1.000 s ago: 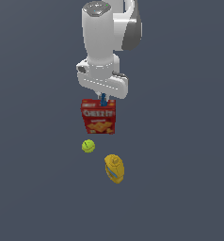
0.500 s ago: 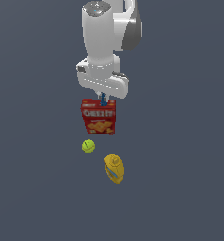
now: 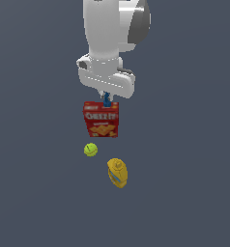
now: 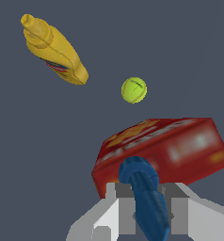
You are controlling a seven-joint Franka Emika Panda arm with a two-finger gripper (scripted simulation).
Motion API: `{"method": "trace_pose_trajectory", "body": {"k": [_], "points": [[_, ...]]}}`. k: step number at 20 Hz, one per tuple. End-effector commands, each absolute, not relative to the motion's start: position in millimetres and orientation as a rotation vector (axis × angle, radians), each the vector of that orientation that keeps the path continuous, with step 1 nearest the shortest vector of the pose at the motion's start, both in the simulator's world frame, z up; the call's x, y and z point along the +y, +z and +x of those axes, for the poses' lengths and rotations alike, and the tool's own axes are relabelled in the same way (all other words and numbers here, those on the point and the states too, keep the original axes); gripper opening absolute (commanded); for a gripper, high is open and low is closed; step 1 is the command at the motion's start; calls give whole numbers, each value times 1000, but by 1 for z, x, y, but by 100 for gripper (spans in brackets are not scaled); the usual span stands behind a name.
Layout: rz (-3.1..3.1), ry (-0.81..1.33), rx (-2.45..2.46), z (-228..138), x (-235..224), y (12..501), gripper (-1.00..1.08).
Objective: Pick up a designated object from a clutter of objects.
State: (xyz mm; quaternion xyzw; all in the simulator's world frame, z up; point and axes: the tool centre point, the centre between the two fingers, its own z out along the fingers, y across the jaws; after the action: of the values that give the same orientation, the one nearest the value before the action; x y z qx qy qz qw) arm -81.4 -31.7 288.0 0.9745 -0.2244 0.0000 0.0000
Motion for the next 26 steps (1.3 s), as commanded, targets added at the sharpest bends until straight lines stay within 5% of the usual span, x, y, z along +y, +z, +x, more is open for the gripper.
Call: {"method": "trace_pose_trajectory", "body": {"k": [1,26], "points": [[3062,1,-705,-74,-29,301,-100],[3062,0,-704,12,-6,436,-100]]}}
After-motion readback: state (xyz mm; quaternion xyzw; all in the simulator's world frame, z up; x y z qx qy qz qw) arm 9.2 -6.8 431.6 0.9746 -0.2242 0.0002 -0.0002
